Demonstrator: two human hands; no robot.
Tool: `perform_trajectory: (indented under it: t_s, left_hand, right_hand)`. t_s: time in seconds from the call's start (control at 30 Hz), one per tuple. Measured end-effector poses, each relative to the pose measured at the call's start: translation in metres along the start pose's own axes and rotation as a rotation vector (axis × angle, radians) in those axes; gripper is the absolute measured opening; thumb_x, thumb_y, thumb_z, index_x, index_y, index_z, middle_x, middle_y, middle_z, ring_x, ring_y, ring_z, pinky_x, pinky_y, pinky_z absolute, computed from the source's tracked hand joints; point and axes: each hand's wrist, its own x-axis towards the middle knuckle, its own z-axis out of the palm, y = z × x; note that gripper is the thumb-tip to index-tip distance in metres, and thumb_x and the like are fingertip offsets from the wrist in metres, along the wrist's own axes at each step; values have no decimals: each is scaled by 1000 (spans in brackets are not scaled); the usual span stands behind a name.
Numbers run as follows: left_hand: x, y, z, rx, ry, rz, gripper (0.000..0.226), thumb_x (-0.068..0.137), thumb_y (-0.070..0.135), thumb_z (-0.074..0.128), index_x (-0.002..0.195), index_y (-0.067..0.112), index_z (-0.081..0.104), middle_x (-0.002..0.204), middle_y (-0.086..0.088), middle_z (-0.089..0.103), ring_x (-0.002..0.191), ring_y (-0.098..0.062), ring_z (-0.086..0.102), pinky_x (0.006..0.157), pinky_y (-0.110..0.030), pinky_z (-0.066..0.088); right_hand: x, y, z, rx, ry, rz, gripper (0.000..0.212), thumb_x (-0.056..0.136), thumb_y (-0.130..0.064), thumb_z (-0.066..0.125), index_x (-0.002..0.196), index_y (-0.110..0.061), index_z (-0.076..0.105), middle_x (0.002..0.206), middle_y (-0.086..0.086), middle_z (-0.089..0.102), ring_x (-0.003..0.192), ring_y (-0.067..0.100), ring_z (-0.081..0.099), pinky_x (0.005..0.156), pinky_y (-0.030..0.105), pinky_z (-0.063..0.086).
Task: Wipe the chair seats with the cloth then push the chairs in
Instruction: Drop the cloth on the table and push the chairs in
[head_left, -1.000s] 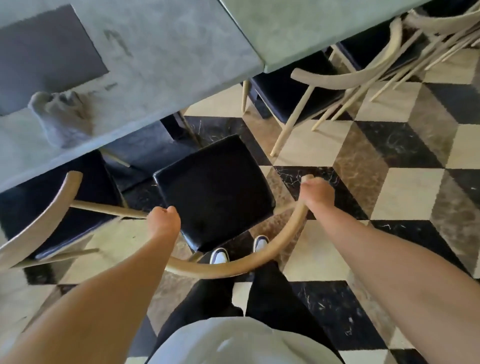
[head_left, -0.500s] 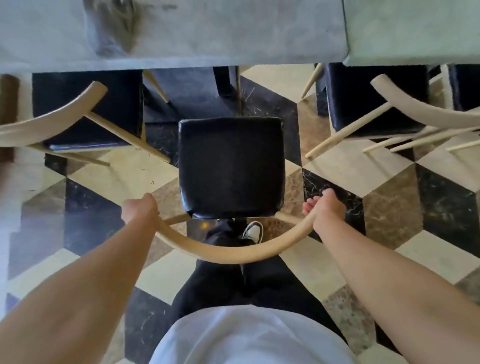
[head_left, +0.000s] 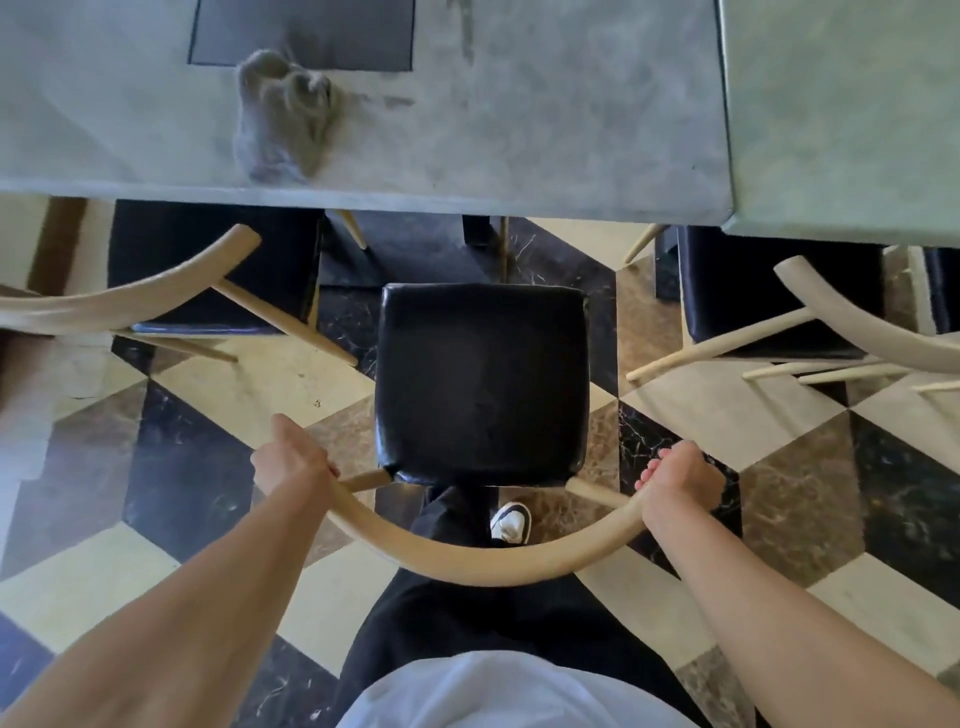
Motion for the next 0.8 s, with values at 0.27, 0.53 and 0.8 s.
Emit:
perform_trajectory:
  t_s: [0.27,0.53,0.8]
  left_hand:
    - [-13,88,45,-277,-92,-20,61,64,76,32,59,19,51,36,2,45,32,-17,39,42,-25,37]
    - [8,175,91,-295,-101,-53,66,60,75,26,58,17,58,35,-1,50,28,-20,45,42,-30,45]
    - [17,222,124,-269,-80,-28,76,64,69,20,74,12,69,39,-1,56,26,-21,45,45,-30,47]
  right_hand:
    - [-11,-64,42,53,59,-6,31,64,-26,37,69,-9,62,37,2,53,28,18,46,40,28,47]
    - [-21,-150,124,142,46,-56,37,75,-44,42,69,-13,61,36,-2,54,27,17,47,34,25,42]
    - [-16,-191,172,220,11,-37,43,76,-49,41,72,-11,62,42,3,54,33,19,48,39,27,43]
